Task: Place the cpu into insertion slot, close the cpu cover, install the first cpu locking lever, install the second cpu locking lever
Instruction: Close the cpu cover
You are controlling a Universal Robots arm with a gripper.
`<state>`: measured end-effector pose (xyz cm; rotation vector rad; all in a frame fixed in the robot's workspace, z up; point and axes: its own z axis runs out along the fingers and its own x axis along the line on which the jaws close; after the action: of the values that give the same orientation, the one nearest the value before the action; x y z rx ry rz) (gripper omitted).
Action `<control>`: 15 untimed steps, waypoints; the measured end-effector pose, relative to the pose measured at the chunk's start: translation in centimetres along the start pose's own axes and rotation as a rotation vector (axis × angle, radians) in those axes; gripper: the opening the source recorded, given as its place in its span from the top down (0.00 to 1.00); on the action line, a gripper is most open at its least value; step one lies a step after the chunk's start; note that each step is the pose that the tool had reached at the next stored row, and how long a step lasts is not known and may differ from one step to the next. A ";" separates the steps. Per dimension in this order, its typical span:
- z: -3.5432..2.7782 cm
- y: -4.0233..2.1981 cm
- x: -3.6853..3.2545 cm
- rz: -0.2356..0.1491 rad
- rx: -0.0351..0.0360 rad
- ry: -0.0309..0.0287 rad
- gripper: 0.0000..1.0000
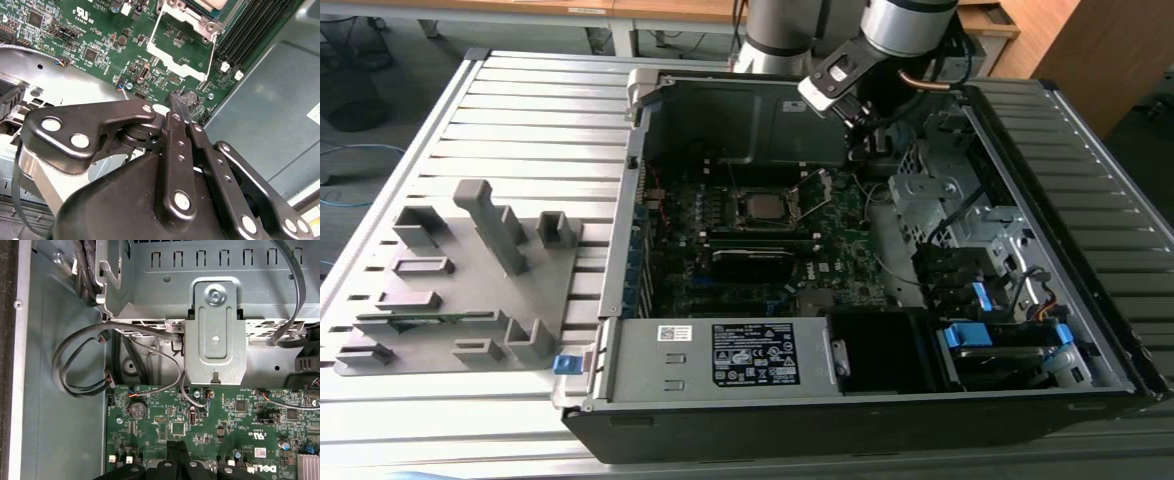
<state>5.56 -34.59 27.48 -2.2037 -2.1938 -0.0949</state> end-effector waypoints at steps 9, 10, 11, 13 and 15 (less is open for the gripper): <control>1.33 0.07 -0.08 0.000 0.0000 -0.0175 0.89; 1.51 0.07 -0.09 0.000 0.0000 -0.0182 0.89; 1.70 0.06 -0.11 0.000 0.0000 -0.0189 0.89; 2.06 0.06 -0.13 -0.001 -0.0001 -0.0198 0.89; 2.42 0.05 -0.16 -0.001 0.0000 -0.0208 0.89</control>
<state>5.67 -34.59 25.06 -2.2141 -2.2050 -0.0724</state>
